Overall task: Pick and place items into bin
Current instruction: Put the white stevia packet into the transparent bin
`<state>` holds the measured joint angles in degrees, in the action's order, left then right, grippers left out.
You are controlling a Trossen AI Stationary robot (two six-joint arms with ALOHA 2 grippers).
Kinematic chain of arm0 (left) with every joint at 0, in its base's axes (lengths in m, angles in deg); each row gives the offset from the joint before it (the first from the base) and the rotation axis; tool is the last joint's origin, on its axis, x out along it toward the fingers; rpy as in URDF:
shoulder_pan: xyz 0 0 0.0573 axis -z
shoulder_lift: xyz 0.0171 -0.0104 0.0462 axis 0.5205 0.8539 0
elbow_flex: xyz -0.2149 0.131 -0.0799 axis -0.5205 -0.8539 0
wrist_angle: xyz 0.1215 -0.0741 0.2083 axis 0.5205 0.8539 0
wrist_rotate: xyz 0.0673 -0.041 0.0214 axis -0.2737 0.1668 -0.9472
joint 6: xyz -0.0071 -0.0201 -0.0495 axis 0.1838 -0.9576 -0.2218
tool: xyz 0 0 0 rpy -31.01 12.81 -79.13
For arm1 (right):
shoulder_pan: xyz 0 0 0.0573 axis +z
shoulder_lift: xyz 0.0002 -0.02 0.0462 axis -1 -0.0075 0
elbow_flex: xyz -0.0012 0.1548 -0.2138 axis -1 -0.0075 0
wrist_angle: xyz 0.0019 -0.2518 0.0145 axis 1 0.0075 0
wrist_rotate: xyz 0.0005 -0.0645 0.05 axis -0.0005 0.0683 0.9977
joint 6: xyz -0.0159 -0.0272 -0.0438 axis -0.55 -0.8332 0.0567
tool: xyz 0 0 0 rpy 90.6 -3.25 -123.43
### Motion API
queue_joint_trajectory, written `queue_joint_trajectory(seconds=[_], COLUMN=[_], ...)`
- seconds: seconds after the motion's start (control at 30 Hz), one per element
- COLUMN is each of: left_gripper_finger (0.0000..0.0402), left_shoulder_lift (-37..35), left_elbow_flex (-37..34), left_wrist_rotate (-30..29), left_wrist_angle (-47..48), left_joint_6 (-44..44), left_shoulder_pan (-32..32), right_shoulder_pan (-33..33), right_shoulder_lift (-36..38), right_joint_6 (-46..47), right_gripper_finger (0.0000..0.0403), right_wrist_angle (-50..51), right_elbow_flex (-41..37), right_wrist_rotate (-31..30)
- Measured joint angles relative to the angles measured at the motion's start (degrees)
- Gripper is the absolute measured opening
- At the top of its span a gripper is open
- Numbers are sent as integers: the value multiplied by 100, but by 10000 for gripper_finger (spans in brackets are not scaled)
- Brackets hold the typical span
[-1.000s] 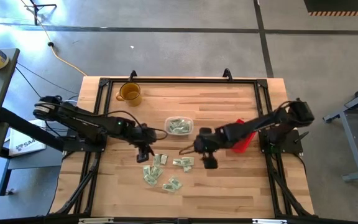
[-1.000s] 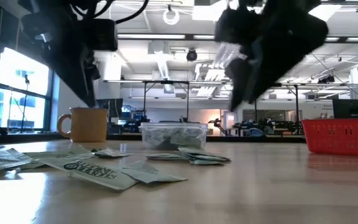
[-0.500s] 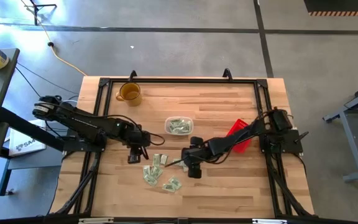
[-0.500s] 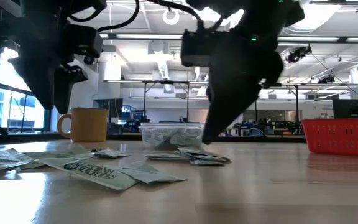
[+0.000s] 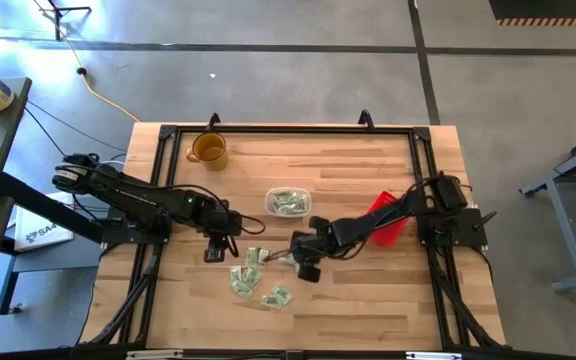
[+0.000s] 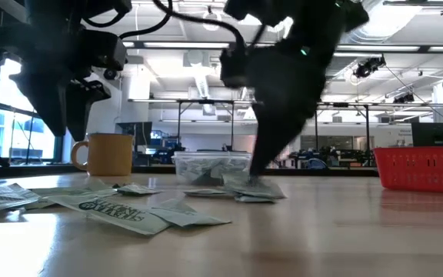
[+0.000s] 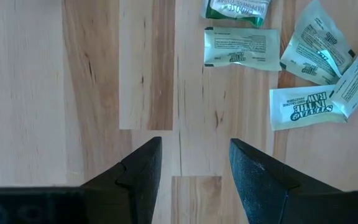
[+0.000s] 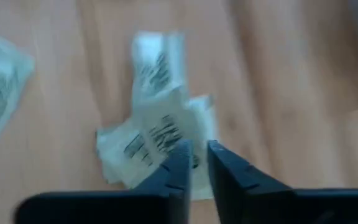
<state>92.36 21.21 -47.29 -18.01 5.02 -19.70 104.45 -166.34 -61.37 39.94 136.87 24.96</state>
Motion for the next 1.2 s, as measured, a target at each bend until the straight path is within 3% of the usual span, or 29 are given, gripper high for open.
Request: queue_joint_trajectory(seconds=[0.1, 0.33, 0.5, 0.6, 0.67, 0.8, 0.9, 1.03, 1.2], left_gripper_finger=[221, 221, 221, 221, 221, 221, 221, 221, 221], left_shoulder_lift=[0, 0, 0, 0, 0, 0, 0, 0, 0], left_elbow_flex=[0, 0, -2, -2, -16, -68, -110, -125, -125], left_wrist_rotate=[-32, -247, -257, -257, -257, -370, -451, -462, -462], left_wrist_angle=[-18, -13, 6, 51, 45, 33, 39, 46, 78], left_joint_6=[0, -9, -137, -265, -306, -277, -210, -168, -159], left_shoulder_pan=[0, -2, 0, 0, 2, -3, -2, -2, -2], right_shoulder_pan=[-160, -810, -1079, -739, -479, -85, -1, -33, -23], right_shoulder_lift=[191, 411, 296, 271, 271, 242, 107, -148, -387], right_joint_6=[1, -567, -967, -1230, -1454, -1881, -1815, -1574, -1502], right_gripper_finger=[8, 3, 36, 75, 109, 179, 212, 215, 172], right_wrist_angle=[273, 868, 1070, 1213, 1225, 936, 782, 772, 668], right_elbow_flex=[265, 906, 743, 586, 543, 545, 550, 541, 541], right_wrist_rotate=[-98, -266, 1421, 1726, 1679, 817, 595, 551, 582])
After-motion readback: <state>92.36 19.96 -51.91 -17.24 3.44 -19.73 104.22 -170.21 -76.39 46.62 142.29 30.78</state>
